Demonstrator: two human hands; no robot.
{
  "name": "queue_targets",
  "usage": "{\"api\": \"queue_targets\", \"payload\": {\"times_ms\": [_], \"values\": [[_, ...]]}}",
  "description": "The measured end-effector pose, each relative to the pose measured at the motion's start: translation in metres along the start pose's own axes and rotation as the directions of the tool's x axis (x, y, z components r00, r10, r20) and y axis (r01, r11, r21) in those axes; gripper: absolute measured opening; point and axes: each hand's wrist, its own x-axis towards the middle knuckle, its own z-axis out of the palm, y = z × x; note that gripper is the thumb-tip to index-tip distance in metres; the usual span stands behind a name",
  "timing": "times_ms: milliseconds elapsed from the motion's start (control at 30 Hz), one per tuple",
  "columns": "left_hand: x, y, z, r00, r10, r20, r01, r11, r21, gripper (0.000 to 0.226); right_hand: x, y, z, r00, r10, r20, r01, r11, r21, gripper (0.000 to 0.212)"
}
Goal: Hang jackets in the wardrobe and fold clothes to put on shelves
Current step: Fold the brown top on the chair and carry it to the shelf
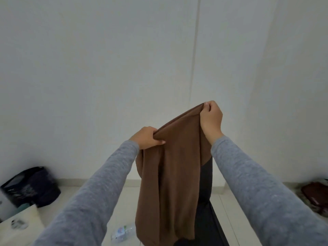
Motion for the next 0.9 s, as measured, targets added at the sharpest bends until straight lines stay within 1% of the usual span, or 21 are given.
{"api": "queue_targets", "payload": {"times_ms": [67,167,233,267,333,433,500,567,600,633,667,700,733,767,800,833,867,900], "values": [[-0.004,-0.028,0.019,0.991,-0.109,-0.076,0.115,0.99,0.079,0.018,-0.001,0.007,-0.003,0.999,0.006,-0.04,-0.006,1.0,-0.009,0.023],[-0.011,-0.061,0.042,0.952,-0.273,-0.137,0.286,0.954,0.088,0.02,-0.001,0.019,-0.011,0.992,0.031,-0.126,-0.035,0.999,-0.033,0.021],[-0.013,-0.074,0.045,0.931,-0.323,-0.173,0.343,0.933,0.106,0.019,0.001,0.026,-0.017,0.978,0.077,-0.192,-0.089,0.995,-0.052,0.02],[-0.013,-0.078,0.043,0.923,-0.33,-0.197,0.352,0.932,0.088,0.016,0.002,0.029,-0.02,0.971,0.098,-0.22,-0.113,0.992,-0.057,0.02],[-0.008,-0.082,0.037,0.918,-0.326,-0.226,0.323,0.945,-0.053,0.01,0.003,0.039,-0.025,0.959,0.133,-0.252,-0.155,0.985,-0.073,0.02],[0.003,-0.067,0.024,0.931,-0.242,-0.274,0.154,0.939,-0.306,0.015,0.0,0.054,-0.028,0.954,0.149,-0.261,-0.186,0.974,-0.125,0.021],[0.009,-0.047,0.011,0.935,-0.17,-0.312,0.04,0.922,-0.385,0.019,-0.007,0.059,-0.026,0.965,0.14,-0.223,-0.184,0.964,-0.19,0.024],[0.014,-0.023,-0.004,0.935,-0.081,-0.344,-0.063,0.92,-0.386,0.014,-0.014,0.061,-0.021,0.978,0.134,-0.157,-0.17,0.955,-0.243,0.027],[0.016,-0.01,-0.012,0.933,-0.04,-0.358,-0.103,0.922,-0.372,0.01,-0.018,0.06,-0.019,0.984,0.137,-0.113,-0.16,0.96,-0.23,0.026],[0.019,0.001,-0.019,0.928,-0.006,-0.373,-0.135,0.927,-0.35,0.012,-0.022,0.058,-0.015,0.989,0.141,-0.049,-0.148,0.973,-0.176,0.023],[0.021,0.013,-0.026,0.921,0.03,-0.389,-0.166,0.933,-0.32,0.016,-0.027,0.055,-0.011,0.988,0.147,0.049,-0.143,0.986,-0.086,0.018],[0.023,0.024,-0.032,0.913,0.056,-0.404,-0.188,0.936,-0.296,0.019,-0.032,0.052,-0.008,0.972,0.148,0.185,-0.153,0.988,0.012,0.015],[0.024,0.035,-0.037,0.904,0.075,-0.421,-0.208,0.937,-0.281,0.02,-0.039,0.048,-0.003,0.928,0.14,0.346,-0.179,0.98,0.085,0.017],[0.025,0.044,-0.04,0.897,0.083,-0.435,-0.22,0.936,-0.275,0.022,-0.045,0.044,0.001,0.853,0.119,0.508,-0.2,0.974,0.107,0.025],[0.026,0.052,-0.043,0.893,0.087,-0.443,-0.225,0.936,-0.269,0.024,-0.051,0.04,0.007,0.758,0.096,0.645,-0.199,0.976,0.088,0.036],[0.026,0.059,-0.045,0.895,0.09,-0.437,-0.219,0.942,-0.255,0.026,-0.057,0.036,0.012,0.672,0.082,0.736,-0.175,0.983,0.05,0.048],[0.023,0.064,-0.046,0.902,0.104,-0.419,-0.212,0.952,-0.22,0.028,-0.062,0.034,0.019,0.621,0.08,0.78,-0.148,0.989,0.016,0.054],[0.022,0.067,-0.047,0.909,0.123,-0.399,-0.208,0.962,-0.175,0.029,-0.064,0.033,0.024,0.62,0.087,0.779,-0.128,0.992,-0.009,0.05]]}}
